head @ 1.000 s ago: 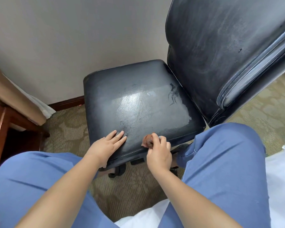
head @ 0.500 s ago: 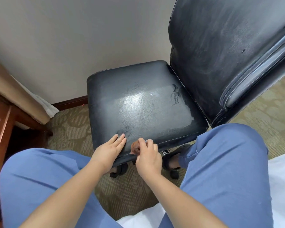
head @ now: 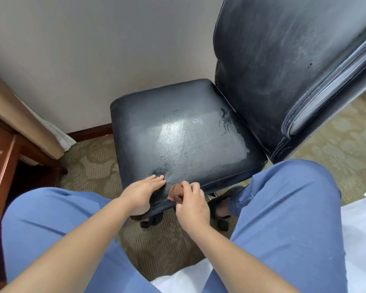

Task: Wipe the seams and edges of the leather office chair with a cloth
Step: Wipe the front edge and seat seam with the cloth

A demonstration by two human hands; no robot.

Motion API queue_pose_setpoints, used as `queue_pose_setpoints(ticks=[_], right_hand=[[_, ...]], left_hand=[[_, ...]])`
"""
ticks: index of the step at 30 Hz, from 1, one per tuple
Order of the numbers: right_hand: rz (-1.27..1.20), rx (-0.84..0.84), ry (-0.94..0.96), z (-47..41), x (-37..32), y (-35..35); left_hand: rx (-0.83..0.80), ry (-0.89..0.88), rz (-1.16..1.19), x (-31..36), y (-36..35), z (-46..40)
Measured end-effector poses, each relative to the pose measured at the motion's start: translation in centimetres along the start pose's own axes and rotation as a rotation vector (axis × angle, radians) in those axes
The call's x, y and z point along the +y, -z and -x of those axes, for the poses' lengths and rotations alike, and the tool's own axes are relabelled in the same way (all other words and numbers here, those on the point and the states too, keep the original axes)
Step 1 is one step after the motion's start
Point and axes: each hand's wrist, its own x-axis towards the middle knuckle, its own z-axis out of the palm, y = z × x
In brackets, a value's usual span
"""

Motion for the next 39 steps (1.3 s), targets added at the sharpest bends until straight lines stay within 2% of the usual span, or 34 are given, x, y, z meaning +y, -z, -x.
queue_pose_setpoints(ticks=[6,12,19,24,31,34,36,37,39], right_hand=[[0.123,-0.09,0.269,0.8,-1.7,-1.6],[0.362,0.015,0.598,-0.7,1.5,-0.7],[0.372,0.066,0.637,-1.6,3.4,0.0],[0.335,0.101,0.762,-0.9,1.8,-1.7],[0.433,0.081,0.964,-0.5,0.2,-2.2],[0.518,0.047,1.044,-1.4,0.9,-1.2],[0.553,0.058,1.086,-2.3,2.0,-0.3],[0.552,0.071,1.084,-2.7,2.7,0.2],[0.535,0.093,1.046,-3.0,3.7,0.9]], left_hand=[[-0.002,-0.008,0.078,-0.2,0.4,0.1],[-0.056,0.015,0.079,-0.5,1.1,-0.1],[-0.137,0.028,0.107,0.2,1.7,-0.2],[-0.175,0.05,0.134,0.3,1.9,-0.7],[-0.186,0.046,0.285,-0.5,1.3,-1.0],[-0.1,-0.011,0.103,-1.3,0.5,-0.6],[-0.092,-0.067,-0.223,-2.4,0.4,-0.3],[-0.107,-0.041,-0.338,-3.0,0.5,-0.1],[-0.143,0.071,-0.394,-4.2,0.5,0.2]])
